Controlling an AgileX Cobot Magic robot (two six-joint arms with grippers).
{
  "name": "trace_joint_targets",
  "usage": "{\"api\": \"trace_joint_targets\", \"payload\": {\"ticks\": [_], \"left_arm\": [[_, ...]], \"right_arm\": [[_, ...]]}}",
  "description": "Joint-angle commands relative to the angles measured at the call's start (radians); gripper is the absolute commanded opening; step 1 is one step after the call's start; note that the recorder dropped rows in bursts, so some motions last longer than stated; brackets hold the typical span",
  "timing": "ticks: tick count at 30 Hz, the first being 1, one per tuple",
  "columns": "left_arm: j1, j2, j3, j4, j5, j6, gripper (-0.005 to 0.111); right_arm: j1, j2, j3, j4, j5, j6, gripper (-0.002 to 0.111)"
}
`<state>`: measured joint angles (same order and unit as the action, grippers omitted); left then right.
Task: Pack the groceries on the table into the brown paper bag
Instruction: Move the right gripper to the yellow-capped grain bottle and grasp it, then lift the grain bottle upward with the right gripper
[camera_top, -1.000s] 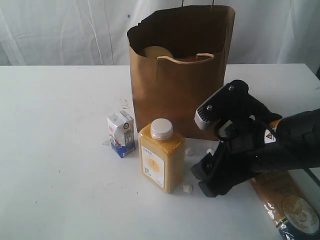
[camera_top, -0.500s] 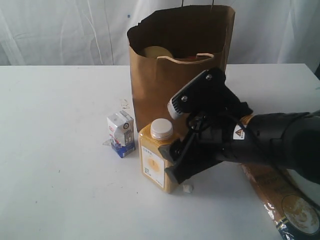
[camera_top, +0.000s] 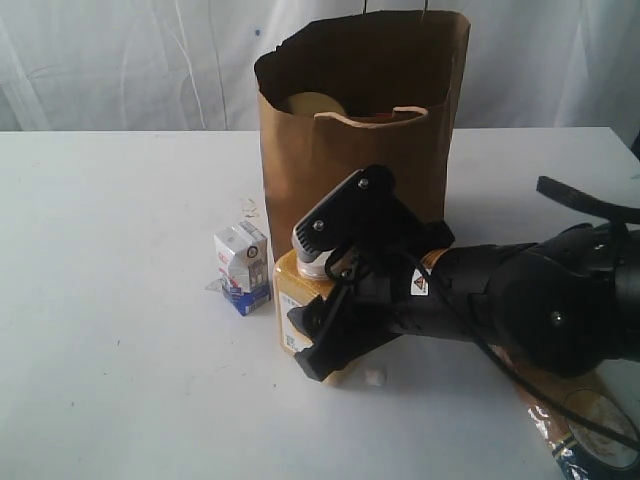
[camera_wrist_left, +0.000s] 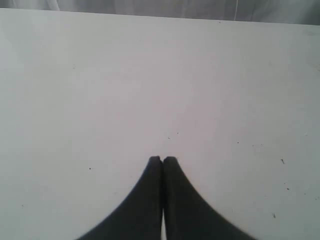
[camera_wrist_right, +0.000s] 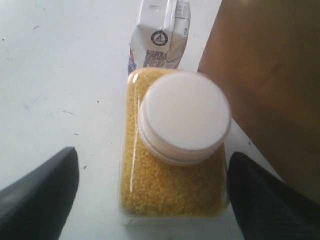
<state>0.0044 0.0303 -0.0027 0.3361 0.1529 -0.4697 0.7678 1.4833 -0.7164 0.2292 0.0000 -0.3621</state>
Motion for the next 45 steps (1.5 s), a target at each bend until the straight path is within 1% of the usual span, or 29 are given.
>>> {"api": "trace_joint_targets", "payload": {"ticks": [1,4,5,8,10,12,25,28,32,35,41,45], "left_arm": [[-0.005,-0.006,0.003,0.001,-0.005,-0.003,0.000],[-0.005,-0.006,0.003,0.001,-0.005,-0.003,0.000],[-0.005,-0.006,0.003,0.001,-0.005,-0.003,0.000],[-0.005,-0.006,0.003,0.001,-0.005,-0.003,0.000],[-0.005,-0.006,0.003,0.001,-0.005,-0.003,0.000],[-0.005,-0.006,0.003,0.001,-0.005,-0.003,0.000],[-0.005,-0.006,0.003,0.001,-0.005,-0.003,0.000],[-0.005,-0.006,0.003,0.001,-0.005,-0.003,0.000],[-0.005,-0.006,0.003,0.001,-0.005,-0.001,0.000],[-0.005,-0.006,0.003,0.001,-0.005,-0.001,0.000],[-0.005,-0.006,0.003,0.001,-0.005,-0.001,0.000],[-0.005,-0.006,0.003,0.001,-0.005,-0.001,0.000]], "right_arm": [[0.004,0.004,-0.009,0.002,-0.009,-0.007,0.073],[0.004,0.004,-0.009,0.002,-0.008,-0.007,0.062],[0.004,0.004,-0.009,0.002,0.000,-0.007,0.054],[0.004,0.004,-0.009,0.006,0.014,-0.004,0.036],[0.004,0.004,-0.009,0.006,0.024,0.002,0.028],[0.004,0.004,-0.009,0.006,0.029,0.002,0.023],[0.004,-0.011,-0.013,0.006,0.043,0.002,0.023],[0.004,-0.066,-0.041,0.006,0.116,0.032,0.023],[0.004,-0.163,-0.066,-0.003,0.226,0.023,0.023],[0.004,-0.211,-0.064,-0.028,0.269,0.023,0.023],[0.004,-0.309,-0.064,-0.023,0.299,0.028,0.023],[0.004,-0.412,-0.064,-0.021,0.378,0.065,0.023]]}}
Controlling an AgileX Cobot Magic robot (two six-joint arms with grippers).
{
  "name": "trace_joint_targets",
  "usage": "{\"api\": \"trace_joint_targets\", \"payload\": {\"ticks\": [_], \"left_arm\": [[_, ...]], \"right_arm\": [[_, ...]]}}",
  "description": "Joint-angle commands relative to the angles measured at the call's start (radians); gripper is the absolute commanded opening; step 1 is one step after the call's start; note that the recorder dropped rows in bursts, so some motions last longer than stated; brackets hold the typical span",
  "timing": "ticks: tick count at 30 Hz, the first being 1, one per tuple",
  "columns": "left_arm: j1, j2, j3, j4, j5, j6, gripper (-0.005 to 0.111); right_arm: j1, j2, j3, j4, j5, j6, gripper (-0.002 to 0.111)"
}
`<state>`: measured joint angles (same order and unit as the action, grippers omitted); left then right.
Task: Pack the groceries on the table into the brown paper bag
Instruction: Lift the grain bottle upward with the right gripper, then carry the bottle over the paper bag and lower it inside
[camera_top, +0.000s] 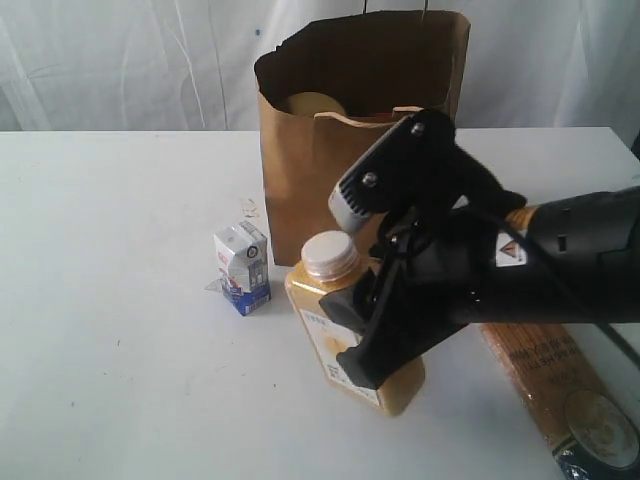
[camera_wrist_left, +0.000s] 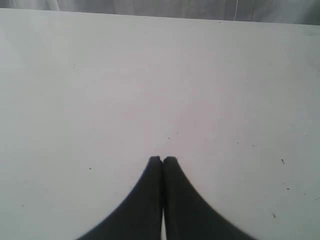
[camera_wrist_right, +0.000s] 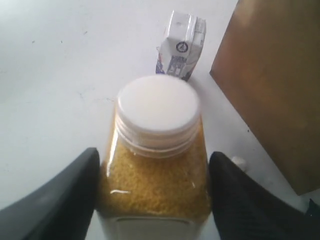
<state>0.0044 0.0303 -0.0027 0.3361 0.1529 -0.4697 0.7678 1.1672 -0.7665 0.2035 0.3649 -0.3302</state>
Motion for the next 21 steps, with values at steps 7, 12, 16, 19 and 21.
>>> {"api": "trace_joint_targets", "payload": {"ticks": [7,12,16,19,21], "left_arm": [[-0.005,-0.006,0.003,0.001,-0.005,-0.001,0.000],[-0.005,-0.006,0.003,0.001,-0.005,-0.001,0.000],[-0.005,-0.006,0.003,0.001,-0.005,-0.001,0.000],[-0.005,-0.006,0.003,0.001,-0.005,-0.001,0.000],[-0.005,-0.006,0.003,0.001,-0.005,-0.001,0.000]], "right_arm": [[0.004,-0.322,-0.053,0.028,0.058,0.076,0.023],[0.004,-0.390,-0.201,0.020,-0.046,0.198,0.023],[-0.013,-0.325,-0.320,0.002,-0.148,0.206,0.023],[-0.044,-0.229,-0.409,0.002,-0.238,0.206,0.023],[-0.070,-0.156,-0.450,0.002,-0.317,0.182,0.023]]}}
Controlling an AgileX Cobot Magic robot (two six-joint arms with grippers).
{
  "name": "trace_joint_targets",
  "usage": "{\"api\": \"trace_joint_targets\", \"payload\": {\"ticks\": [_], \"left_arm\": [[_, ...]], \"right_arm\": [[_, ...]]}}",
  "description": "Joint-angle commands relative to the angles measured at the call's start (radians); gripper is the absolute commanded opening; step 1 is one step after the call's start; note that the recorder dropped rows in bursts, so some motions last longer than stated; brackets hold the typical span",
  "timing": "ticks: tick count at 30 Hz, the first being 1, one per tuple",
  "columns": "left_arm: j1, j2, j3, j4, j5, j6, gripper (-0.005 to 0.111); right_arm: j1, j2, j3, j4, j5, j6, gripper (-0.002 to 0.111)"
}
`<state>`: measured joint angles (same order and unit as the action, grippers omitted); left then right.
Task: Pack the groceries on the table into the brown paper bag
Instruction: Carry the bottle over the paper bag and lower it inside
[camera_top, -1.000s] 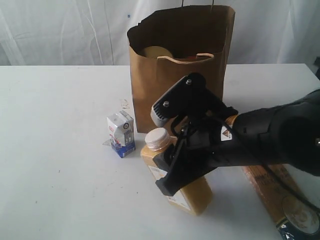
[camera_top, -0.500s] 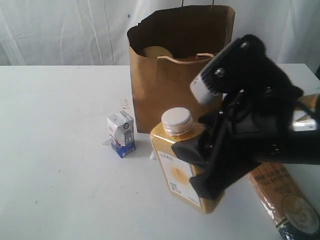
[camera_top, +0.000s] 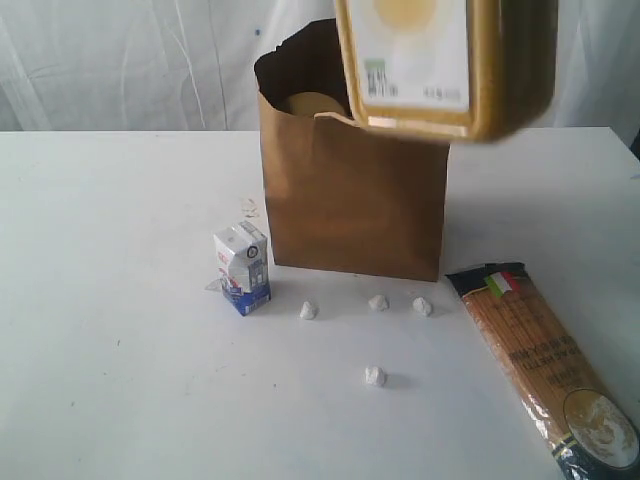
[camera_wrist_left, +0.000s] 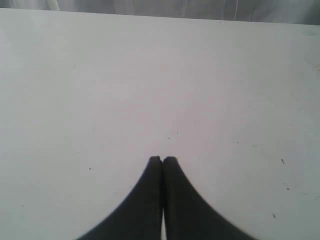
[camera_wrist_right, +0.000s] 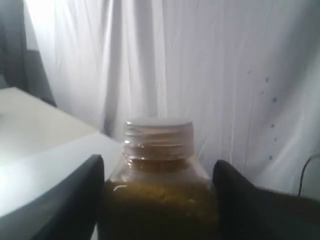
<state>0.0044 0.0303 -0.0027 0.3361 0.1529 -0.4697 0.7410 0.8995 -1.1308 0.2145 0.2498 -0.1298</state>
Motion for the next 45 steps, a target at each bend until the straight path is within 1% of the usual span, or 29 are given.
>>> {"api": "trace_joint_targets", "payload": {"ticks": [1,4,6,9,13,15,21,26,30,37,39,41,43,45], "left_arm": [[-0.005,-0.006,0.003,0.001,-0.005,-0.001,0.000],[-0.007,-0.006,0.003,0.001,-0.005,-0.001,0.000],[-0.007,-0.006,0.003,0.001,-0.005,-0.001,0.000],[-0.007,-0.006,0.003,0.001,-0.005,-0.001,0.000],[-0.007,-0.006,0.003,0.001,-0.005,-0.001,0.000],[-0.007,-0.006,0.003,0.001,-0.005,-0.001,0.000],[-0.007,-0.006,0.003,0.001,-0.005,-0.001,0.000],[-0.007,-0.006,0.003,0.001,-0.005,-0.001,0.000],[-0.022,-0.006,0.003,0.003,-0.005,-0.001,0.000],[-0.029,-0.006,0.003,0.008,-0.005,-0.001,0.000],[-0.029,-0.006,0.003,0.008,-0.005,-0.001,0.000],[-0.029,-0.006,0.003,0.008,-0.005,-0.001,0.000],[-0.029,-0.006,0.003,0.008,-0.005,-0.001,0.000],[-0.029,-0.006,0.003,0.008,-0.005,-0.001,0.000]], "right_arm": [[-0.054,0.140,-0.095,-0.009,-0.250,-0.033,0.023],[-0.084,0.226,-0.097,-0.009,-0.408,-0.152,0.023],[-0.084,0.280,-0.097,-0.009,-0.475,-0.253,0.023],[-0.084,0.344,-0.095,-0.009,-0.526,-0.394,0.023],[-0.084,0.430,-0.095,-0.009,-0.610,-0.415,0.023],[-0.084,0.470,-0.095,-0.009,-0.659,-0.469,0.023],[-0.095,0.547,-0.086,0.001,-0.679,-0.504,0.023],[-0.145,0.589,-0.086,0.033,-0.679,-0.513,0.023],[-0.180,0.627,-0.086,0.072,-0.693,-0.513,0.023],[-0.182,0.715,-0.086,0.073,-0.769,-0.513,0.023],[-0.182,0.734,-0.086,0.073,-0.769,-0.513,0.027],[-0.182,0.746,-0.086,0.118,-0.767,-0.521,0.032],[-0.182,0.751,-0.086,0.177,-0.767,-0.521,0.034],[-0.184,0.751,-0.086,0.189,-0.767,-0.521,0.034]]}}
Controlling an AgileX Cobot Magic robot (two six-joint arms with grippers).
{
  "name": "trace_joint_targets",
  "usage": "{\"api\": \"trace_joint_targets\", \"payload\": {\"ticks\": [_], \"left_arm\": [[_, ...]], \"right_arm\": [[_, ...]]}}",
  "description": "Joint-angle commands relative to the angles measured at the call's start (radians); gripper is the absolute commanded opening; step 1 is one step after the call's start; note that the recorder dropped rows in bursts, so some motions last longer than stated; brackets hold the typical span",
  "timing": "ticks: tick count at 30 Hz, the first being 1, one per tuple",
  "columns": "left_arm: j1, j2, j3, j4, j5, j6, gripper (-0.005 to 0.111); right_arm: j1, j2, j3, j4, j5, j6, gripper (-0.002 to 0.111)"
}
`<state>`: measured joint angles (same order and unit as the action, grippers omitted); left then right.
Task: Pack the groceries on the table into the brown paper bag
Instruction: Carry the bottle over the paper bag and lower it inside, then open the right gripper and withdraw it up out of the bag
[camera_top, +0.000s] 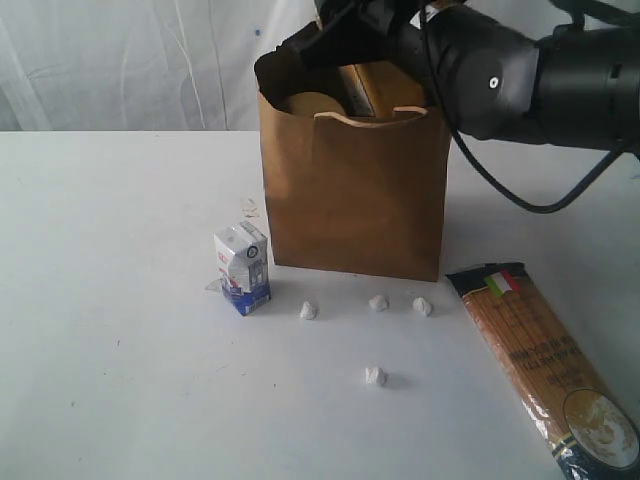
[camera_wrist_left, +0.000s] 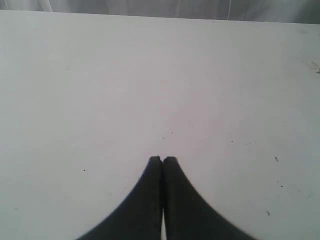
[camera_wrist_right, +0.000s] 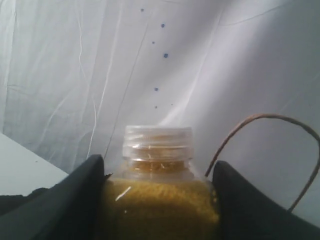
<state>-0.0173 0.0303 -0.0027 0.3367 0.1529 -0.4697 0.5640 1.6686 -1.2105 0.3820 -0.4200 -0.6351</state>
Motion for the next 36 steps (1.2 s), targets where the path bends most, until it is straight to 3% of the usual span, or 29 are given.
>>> {"api": "trace_joint_targets", "payload": {"ticks": [1,4,8,10,14,30,36], "left_arm": [[-0.008,-0.006,0.003,0.007,-0.005,-0.001,0.000],[-0.008,-0.006,0.003,0.007,-0.005,-0.001,0.000],[-0.008,-0.006,0.003,0.007,-0.005,-0.001,0.000],[-0.008,-0.006,0.003,0.007,-0.005,-0.001,0.000],[-0.008,-0.006,0.003,0.007,-0.005,-0.001,0.000],[-0.008,-0.006,0.003,0.007,-0.005,-0.001,0.000],[-0.008,-0.006,0.003,0.007,-0.005,-0.001,0.000]], "right_arm": [[-0.007,-0.018,-0.007,0.021,-0.097,-0.015,0.034],[-0.007,-0.018,-0.007,0.032,-0.091,-0.015,0.040],[-0.007,-0.018,-0.007,0.037,-0.073,-0.015,0.061],[-0.007,-0.018,-0.007,0.037,-0.043,-0.017,0.064],[-0.007,-0.018,-0.007,0.037,0.047,-0.024,0.064],[-0.007,-0.066,-0.007,0.036,0.052,-0.044,0.063],[-0.007,-0.202,-0.007,0.036,0.249,-0.014,0.063]]}}
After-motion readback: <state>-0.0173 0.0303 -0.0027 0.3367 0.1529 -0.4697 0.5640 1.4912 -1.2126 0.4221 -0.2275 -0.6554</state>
